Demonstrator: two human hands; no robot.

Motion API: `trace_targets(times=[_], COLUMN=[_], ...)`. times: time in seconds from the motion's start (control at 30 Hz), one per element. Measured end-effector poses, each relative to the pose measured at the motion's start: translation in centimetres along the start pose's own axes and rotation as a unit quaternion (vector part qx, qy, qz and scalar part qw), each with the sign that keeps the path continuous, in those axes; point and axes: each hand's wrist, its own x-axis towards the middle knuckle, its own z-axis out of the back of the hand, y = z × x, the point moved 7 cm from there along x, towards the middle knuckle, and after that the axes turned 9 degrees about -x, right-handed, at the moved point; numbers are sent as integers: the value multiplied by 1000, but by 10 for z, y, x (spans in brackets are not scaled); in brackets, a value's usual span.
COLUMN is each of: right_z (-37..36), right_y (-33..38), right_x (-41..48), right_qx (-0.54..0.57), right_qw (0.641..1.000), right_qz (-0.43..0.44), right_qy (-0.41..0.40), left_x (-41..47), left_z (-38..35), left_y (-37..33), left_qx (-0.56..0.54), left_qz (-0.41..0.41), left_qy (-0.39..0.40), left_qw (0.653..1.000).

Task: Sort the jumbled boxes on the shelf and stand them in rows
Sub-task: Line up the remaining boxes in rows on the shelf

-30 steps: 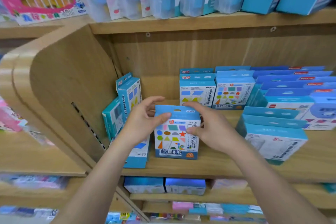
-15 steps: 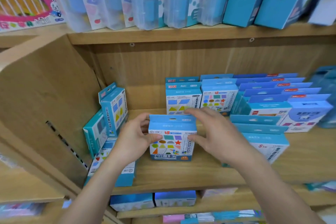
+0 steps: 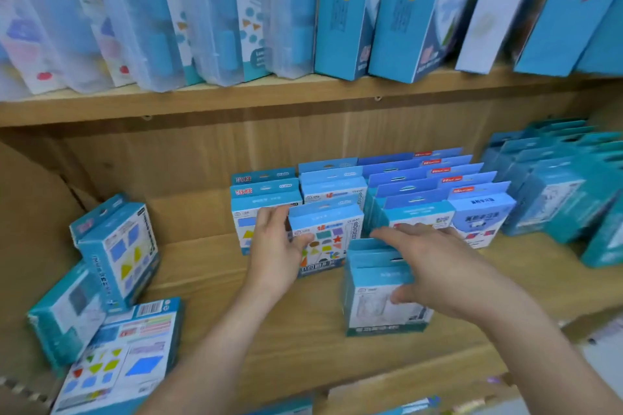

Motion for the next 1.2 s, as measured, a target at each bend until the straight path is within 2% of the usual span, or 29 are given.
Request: trace_targets(times=[0.17,0.33,0.6,0.77,1.03,1.2], right_z=[0,0,-5,-2,1,3], right_y=[-5,-8,-6,-7,-1,13], right_x=[0,2,4,5,6,14], right_qx=[13,25,0,-4,-11,-4], right_qw=[999,998,997,996,996,995], right_qz=[19,42,73,79,81,97], right_qy=[-31,-35,-23,-33,-22,-16], left_x=[11,18,29,37,38,28], left_z=[-24,-31,-30,-32,-32,-6], left_y=[-8,-14,-21,-26,-27,-36], left_qx=[38,150,273,304,368,350], left_qz=[-28,-74,-80,-75,-63,-46], left_qy=[-11,-33,-16,18,12,4], left_qw=[999,985,959,950,927,936])
